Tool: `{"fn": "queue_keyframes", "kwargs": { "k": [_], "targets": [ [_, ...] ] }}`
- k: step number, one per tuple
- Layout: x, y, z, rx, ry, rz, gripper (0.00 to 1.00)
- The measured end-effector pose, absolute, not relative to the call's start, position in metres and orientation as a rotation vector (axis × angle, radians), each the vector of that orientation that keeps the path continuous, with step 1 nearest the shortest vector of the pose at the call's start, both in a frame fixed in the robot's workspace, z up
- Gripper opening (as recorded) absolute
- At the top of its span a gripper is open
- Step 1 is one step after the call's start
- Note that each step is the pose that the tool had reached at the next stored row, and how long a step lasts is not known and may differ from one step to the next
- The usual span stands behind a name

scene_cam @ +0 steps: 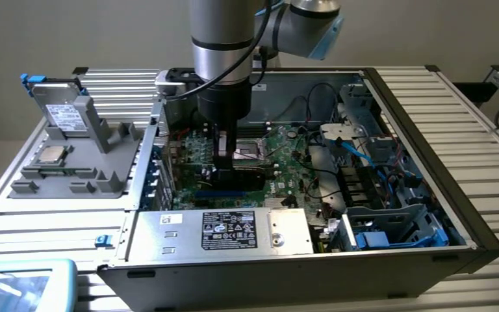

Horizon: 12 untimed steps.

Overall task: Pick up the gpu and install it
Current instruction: 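Insert the gpu into the slot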

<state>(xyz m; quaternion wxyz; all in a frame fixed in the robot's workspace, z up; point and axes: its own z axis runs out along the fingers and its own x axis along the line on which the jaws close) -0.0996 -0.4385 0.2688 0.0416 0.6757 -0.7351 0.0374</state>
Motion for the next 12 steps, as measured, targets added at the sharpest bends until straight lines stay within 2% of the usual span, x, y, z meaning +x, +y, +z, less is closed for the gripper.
{"fn": "queue_keyframes", "kwargs": {
  "k": [12],
  "targets": [
    [-0.1032, -0.4406, 0.2674, 2.068, -2.25, 0.115, 0.27]
  ]
}}
